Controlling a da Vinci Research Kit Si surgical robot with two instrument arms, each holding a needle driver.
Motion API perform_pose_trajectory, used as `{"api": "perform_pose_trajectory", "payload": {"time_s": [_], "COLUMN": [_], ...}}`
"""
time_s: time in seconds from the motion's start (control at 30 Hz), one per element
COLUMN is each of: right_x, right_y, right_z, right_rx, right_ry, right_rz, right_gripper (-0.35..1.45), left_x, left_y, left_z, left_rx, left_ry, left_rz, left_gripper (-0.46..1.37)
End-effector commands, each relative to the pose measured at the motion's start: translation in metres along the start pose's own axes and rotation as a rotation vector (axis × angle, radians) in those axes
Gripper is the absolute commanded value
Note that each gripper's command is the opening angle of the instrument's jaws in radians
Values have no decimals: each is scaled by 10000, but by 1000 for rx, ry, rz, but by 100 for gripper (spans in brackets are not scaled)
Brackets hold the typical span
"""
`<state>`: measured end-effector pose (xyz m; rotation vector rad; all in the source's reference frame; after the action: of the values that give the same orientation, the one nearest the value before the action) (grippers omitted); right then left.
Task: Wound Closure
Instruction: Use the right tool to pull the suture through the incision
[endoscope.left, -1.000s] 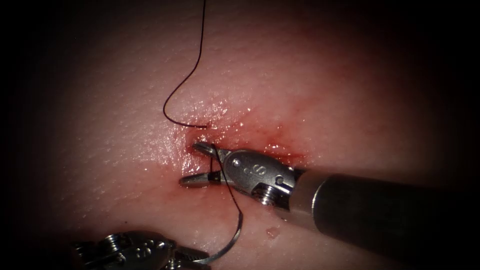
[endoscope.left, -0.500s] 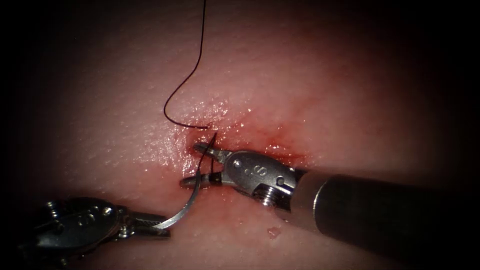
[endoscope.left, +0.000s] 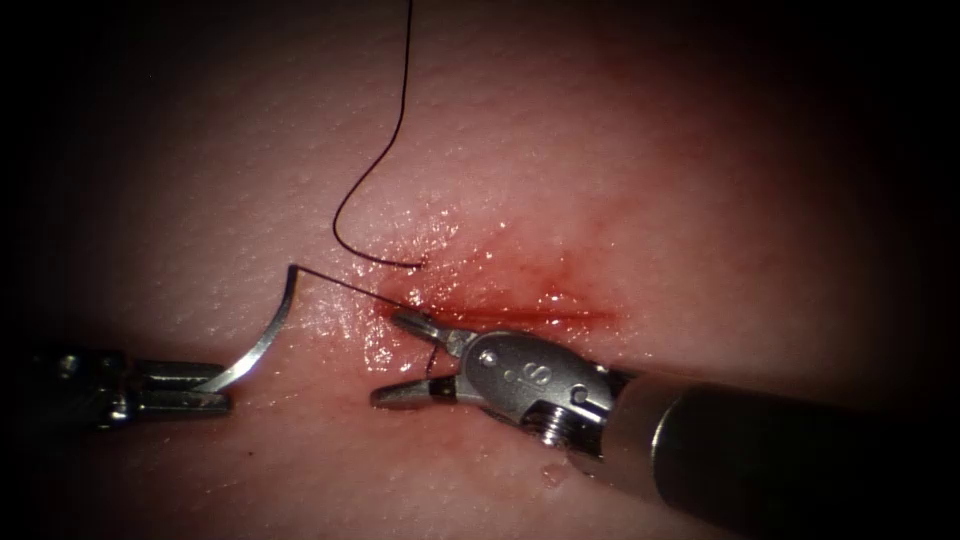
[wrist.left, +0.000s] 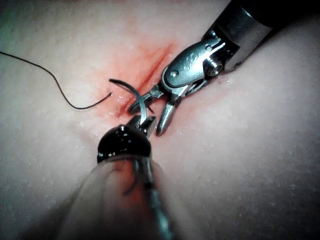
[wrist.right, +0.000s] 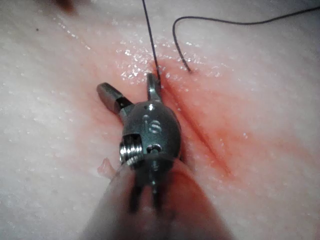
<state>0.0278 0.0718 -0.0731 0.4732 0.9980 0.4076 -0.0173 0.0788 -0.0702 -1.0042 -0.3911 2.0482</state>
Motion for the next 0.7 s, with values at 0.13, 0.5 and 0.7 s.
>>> {"api": "perform_pose_trajectory", "payload": {"time_s": [0.13,0.5,0.7], "right_x": [2,2,-1], "right_y": [-13,-30,-21], "right_z": [-12,-36,-40], "right_rx": [36,53,-17], "right_ry": [50,89,91], "right_rz": [9,13,30], "right_gripper": [144,138,138], "left_x": [8,43,74], "left_y": [0,4,8], "left_z": [-5,-38,-61], "left_rx": [0,31,69], "left_ry": [19,154,229], "left_rz": [21,109,168], "left_gripper": [-35,-35,-35]}}
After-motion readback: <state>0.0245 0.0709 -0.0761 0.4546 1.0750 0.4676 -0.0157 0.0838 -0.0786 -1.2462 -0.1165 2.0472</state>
